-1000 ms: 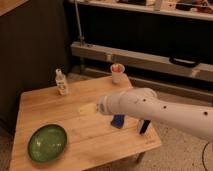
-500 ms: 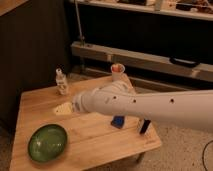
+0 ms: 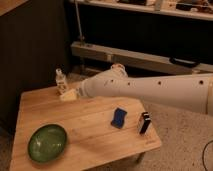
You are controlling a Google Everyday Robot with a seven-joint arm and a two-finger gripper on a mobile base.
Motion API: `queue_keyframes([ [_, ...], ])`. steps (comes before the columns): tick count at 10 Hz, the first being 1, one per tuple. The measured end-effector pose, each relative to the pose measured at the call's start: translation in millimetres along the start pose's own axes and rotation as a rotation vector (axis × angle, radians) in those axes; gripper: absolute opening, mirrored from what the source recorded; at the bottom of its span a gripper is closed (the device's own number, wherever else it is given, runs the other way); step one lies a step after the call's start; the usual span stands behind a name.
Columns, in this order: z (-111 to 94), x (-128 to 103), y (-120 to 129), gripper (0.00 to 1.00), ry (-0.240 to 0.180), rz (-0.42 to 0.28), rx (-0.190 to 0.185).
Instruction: Move the arm in a circular motion
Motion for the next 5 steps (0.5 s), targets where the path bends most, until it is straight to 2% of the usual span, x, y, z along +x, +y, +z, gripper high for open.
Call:
queue_keyframes([
  [3, 17, 23, 65, 0.80, -0.008, 0.039, -0.057],
  [5, 28, 26, 120, 0.80, -0.025, 0.093, -0.118],
])
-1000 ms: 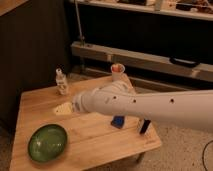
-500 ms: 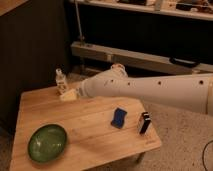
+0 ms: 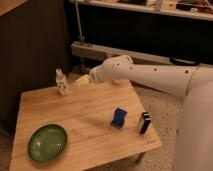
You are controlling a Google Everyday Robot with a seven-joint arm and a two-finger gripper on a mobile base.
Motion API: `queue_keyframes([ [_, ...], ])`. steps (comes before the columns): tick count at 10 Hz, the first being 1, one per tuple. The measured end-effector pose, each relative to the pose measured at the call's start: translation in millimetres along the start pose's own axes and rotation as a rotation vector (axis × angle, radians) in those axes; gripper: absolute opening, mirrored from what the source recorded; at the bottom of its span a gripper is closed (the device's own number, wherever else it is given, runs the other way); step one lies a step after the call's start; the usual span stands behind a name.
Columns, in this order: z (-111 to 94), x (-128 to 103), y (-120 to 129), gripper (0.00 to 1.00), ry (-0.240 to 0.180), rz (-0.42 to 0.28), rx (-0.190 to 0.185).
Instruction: Move the arm in a circular motion
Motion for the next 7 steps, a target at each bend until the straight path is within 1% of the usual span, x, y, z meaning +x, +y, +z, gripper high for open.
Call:
queue_keyframes([
  [1, 8, -4, 33, 0.80, -0.012, 0.051, -0.040],
  [2, 8, -12, 57, 0.80, -0.016, 0.090, -0.070],
  [3, 2, -22, 82, 0.80, -0.016, 0.135, -0.106],
  [4, -7, -34, 101, 0.80, -0.014, 0.171, -0.135],
  [5, -22, -50, 121, 0.80, -0.010, 0.209, -0.172],
  [6, -36, -66, 134, 0.80, -0.006, 0.242, -0.203],
  [7, -56, -86, 147, 0.80, 0.000, 0.279, -0.237],
])
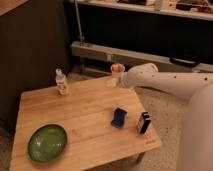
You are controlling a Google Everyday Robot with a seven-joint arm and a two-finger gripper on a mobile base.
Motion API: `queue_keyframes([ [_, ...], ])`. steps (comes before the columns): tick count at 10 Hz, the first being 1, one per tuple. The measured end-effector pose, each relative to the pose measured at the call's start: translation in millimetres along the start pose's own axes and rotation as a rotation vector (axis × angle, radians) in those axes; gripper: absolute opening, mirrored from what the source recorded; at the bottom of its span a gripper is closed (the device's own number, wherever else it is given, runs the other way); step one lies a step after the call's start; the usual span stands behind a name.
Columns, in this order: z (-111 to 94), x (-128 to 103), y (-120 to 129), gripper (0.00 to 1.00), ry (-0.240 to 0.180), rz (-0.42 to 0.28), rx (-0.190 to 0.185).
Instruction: Move the arm in a circular motion
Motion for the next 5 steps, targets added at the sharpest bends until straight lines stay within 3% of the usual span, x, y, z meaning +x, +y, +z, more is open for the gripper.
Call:
queue_keyframes([
  [3, -45, -40, 44, 0.80, 0.025, 0.066, -0.080],
  [5, -86, -71, 55, 0.80, 0.069, 0.091, -0.111],
])
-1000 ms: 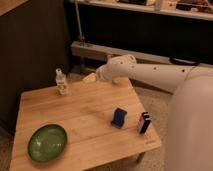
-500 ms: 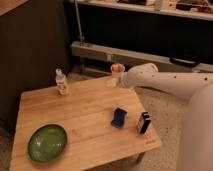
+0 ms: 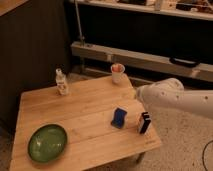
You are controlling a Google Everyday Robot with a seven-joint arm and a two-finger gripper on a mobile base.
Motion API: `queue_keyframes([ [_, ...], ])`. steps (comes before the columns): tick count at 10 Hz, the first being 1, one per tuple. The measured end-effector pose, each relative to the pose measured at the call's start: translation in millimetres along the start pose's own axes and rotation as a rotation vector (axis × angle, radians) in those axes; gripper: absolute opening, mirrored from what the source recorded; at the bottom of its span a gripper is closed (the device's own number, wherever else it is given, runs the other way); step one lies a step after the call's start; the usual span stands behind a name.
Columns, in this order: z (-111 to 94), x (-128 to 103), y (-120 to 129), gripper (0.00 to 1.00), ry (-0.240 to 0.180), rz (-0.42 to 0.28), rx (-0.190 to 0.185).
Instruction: Move the arm in a circular motion
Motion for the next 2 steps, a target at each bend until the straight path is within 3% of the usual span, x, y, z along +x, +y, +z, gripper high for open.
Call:
queue_keyframes([
  [2, -34, -22, 2, 0.80, 0.083, 0.004, 0.060],
])
